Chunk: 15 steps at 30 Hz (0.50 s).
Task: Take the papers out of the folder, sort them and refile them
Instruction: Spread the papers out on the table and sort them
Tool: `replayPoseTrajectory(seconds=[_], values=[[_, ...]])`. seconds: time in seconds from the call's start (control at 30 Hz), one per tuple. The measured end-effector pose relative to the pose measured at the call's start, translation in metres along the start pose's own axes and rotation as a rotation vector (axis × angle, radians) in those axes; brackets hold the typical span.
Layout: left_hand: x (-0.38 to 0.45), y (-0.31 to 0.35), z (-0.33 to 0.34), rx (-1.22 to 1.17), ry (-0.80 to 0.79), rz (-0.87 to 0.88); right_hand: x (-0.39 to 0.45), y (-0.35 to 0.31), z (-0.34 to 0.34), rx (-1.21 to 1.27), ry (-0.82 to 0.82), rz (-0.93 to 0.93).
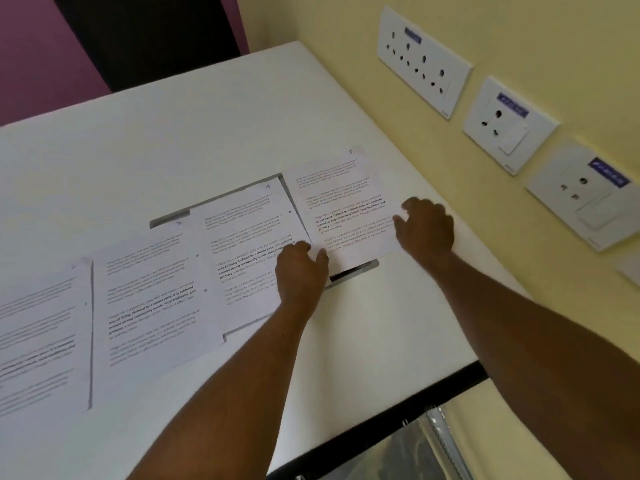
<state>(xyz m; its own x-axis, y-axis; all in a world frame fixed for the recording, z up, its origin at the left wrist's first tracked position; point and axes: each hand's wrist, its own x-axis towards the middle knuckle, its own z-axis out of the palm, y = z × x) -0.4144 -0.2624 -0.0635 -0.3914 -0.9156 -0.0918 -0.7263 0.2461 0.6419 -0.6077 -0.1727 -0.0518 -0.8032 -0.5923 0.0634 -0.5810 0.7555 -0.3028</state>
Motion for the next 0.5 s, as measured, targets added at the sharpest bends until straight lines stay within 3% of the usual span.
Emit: replayPoseTrajectory(seconds=[0.23, 0.5], values=[[-0.096, -0.013, -0.054, 0.277, -0.038, 0.189, -0.125, -0.007, -0.023, 0.164, -0.053, -0.154], [-0.193, -0.052, -0.106, 0.552, -0.113, 0.288, -0.246, -0.025, -0.055, 0.067, -0.116, -0.305]])
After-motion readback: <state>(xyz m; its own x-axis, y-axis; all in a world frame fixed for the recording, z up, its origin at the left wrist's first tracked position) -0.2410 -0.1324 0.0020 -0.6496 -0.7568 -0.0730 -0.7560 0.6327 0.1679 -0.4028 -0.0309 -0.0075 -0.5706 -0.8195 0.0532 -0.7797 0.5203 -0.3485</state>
